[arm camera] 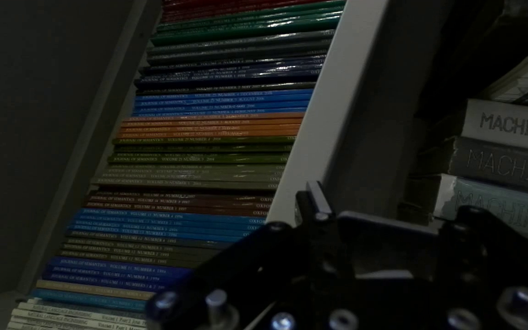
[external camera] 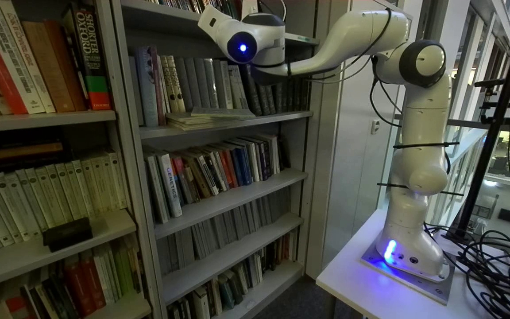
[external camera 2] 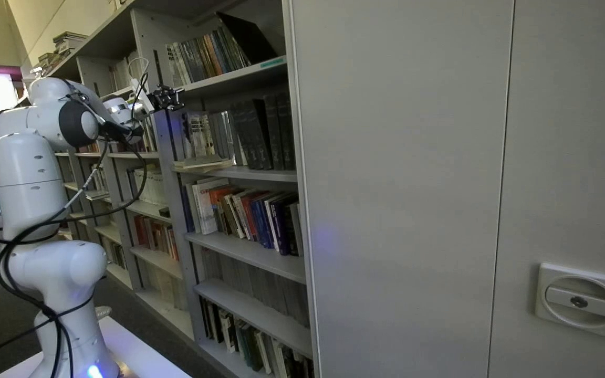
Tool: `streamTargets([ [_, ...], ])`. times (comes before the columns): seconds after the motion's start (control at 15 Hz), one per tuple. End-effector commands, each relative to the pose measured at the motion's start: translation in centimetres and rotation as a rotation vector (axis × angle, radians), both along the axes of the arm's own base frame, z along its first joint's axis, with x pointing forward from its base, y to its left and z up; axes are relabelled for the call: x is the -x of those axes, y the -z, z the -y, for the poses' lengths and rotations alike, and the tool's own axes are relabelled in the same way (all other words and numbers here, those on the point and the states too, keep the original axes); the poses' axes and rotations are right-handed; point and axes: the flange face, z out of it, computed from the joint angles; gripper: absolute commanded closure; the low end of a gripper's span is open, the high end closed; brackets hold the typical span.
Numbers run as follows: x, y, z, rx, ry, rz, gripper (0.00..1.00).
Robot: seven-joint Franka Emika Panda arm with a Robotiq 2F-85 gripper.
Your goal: Take the book that lies on top of the standing books and put it on the pile, and pull out another book and put it on the pile
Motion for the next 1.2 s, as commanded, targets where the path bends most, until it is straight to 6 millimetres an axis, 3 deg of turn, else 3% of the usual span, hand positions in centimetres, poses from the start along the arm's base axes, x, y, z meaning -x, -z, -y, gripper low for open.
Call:
streamTargets([
  [0.0,0.0,-0.1,-0.1,0.000,0.000,0.000,1.00],
  [0.07,0.0,-0.1,-0.1,0.000,0.000,0.000,0.75],
  [0.13,0.4,-0.1,0.0,-0.031,-0.019,-0.018,0.74],
  [0.73,6.3,2.6,4.3,-0.170,0.069,-0.188,0.05],
  [0.87,7.9,2.9,5.6,-0.194,0.090,-0.237,0.00],
  [1.13,11.3,5.4,7.4,-0.313,0.116,-0.434,0.00],
])
